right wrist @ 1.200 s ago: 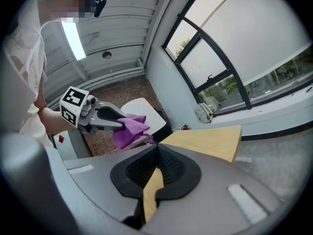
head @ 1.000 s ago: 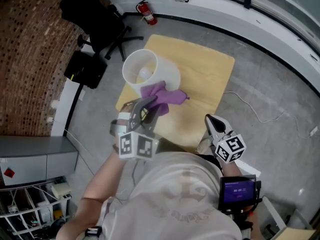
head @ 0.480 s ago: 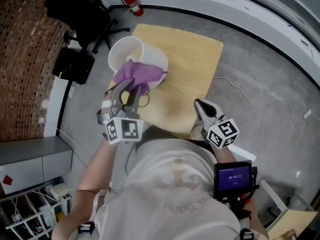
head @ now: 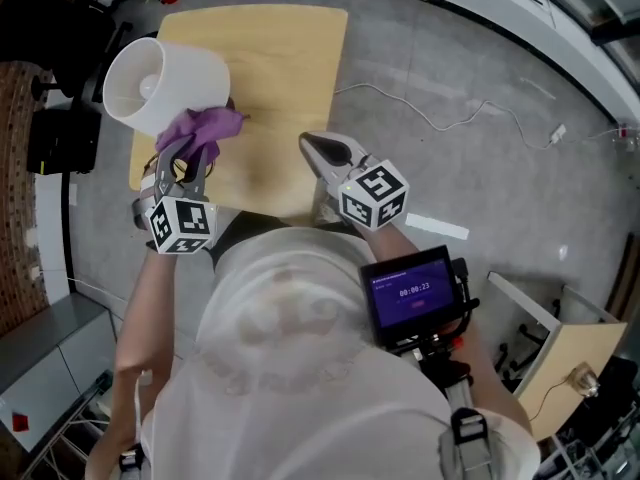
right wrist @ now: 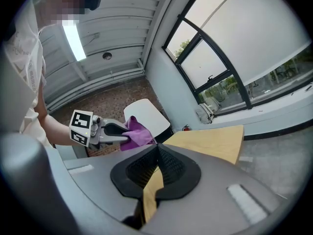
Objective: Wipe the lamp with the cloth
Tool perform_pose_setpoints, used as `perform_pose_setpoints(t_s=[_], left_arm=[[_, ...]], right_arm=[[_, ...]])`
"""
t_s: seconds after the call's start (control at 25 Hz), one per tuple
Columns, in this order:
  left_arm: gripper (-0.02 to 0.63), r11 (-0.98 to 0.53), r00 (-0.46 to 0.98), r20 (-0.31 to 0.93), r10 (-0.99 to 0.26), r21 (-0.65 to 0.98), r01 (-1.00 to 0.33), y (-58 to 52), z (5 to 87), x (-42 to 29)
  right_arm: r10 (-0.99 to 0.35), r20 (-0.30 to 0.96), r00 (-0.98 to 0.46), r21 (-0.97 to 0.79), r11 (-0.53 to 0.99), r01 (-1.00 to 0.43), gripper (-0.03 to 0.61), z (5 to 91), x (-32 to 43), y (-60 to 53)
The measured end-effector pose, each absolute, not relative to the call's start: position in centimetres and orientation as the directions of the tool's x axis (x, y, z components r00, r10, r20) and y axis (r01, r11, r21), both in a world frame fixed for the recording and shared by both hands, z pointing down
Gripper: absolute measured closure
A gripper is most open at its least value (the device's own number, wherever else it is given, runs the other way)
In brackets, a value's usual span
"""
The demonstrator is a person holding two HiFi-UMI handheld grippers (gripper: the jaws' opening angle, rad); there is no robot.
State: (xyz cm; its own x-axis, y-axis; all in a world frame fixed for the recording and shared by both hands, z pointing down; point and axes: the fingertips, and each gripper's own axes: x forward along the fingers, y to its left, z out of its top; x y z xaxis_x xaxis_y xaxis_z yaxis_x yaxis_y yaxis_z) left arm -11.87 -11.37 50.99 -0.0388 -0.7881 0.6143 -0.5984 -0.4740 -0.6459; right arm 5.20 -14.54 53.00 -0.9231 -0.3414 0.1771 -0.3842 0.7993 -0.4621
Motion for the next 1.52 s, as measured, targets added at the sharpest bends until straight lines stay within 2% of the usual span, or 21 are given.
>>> perform_pose_setpoints(t_s=[0.16,0.28,0.48,0.68,0.76,0.96,1.32,1.52], left_arm=[[0.535,-0.518,-0.005,0.653,-0.758,-0.606,-0.603,-11.4,52.3,-9.5],[0.535,-0.547,0.088,0.631,-0.771,-0.585,-0.599,-10.9,51.1,-7.2],[0.535,-0.454,0.179,0.446,-0.877,-0.647,-0.613,-9.6,42.3,-5.3],[0.535,-0.223,0.113,0.2,-0.973,-0.695,-0.684,-9.1,35.3,-9.0],[0.535,-0.158,0.072,0.154,-0.985,-0.671,-0.724,-9.6,34.6,-10.9],[0.535,-0.163,0.048,0.194,-0.98,-0.64,-0.751,-11.3,37.6,-13.0],[0.535,-0.35,0.174,0.346,-0.922,-0.555,-0.755,-10.1,44.9,-12.6],[0.535,-0.435,0.254,0.39,-0.885,-0.497,-0.751,-9.4,47.9,-13.2]], right_arm=[[-0.34,0.175,-0.924,-0.461,0.801,-0.382,0.568,53.5,6.9,-15.3],[-0.356,0.19,-0.915,-0.461,0.791,-0.403,0.568,53.8,7.8,-15.4],[-0.346,0.191,-0.919,-0.447,0.803,-0.395,0.567,52.8,6.7,-14.9],[-0.325,0.199,-0.924,-0.427,0.82,-0.381,0.568,52.1,3.9,-14.2],[-0.317,0.206,-0.926,-0.418,0.827,-0.376,0.568,51.7,3.0,-13.8],[-0.331,0.229,-0.915,-0.4,0.825,-0.399,0.568,50.7,1.8,-13.4],[-0.399,0.267,-0.877,-0.374,0.796,-0.476,0.567,50.8,1.3,-11.8],[-0.413,0.269,-0.87,-0.364,0.792,-0.489,0.568,50.5,-1.0,-11.0]])
